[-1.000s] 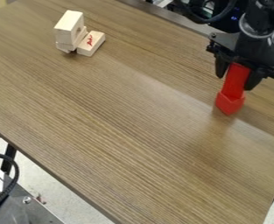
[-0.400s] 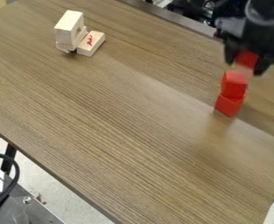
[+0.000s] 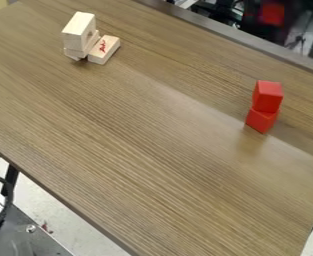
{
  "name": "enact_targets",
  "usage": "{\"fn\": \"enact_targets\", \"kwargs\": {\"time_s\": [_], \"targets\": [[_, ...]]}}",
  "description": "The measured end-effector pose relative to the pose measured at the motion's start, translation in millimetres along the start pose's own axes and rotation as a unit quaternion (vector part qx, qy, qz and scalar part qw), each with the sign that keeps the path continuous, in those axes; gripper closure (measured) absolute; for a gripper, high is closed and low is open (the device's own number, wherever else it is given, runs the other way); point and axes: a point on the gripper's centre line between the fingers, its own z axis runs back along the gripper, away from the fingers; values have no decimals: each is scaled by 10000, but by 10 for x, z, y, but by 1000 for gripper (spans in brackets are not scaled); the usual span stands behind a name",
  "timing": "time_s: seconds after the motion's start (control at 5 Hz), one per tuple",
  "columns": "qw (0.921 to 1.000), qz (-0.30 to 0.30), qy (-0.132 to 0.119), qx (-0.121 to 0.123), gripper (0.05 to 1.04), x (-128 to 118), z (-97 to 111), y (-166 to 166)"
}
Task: Remove the red cube from the tower and put it on the left
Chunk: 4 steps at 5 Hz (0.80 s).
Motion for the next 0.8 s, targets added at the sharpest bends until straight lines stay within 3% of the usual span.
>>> {"fn": "enact_targets", "kwargs": {"time_s": [0.4, 0.6, 0.8], "targets": [[9964, 294, 618, 494, 493, -50, -25, 578], [9935, 217, 910, 650, 493, -227, -125, 800], [9920, 92, 1103, 603, 493, -394, -240, 1045]]}}
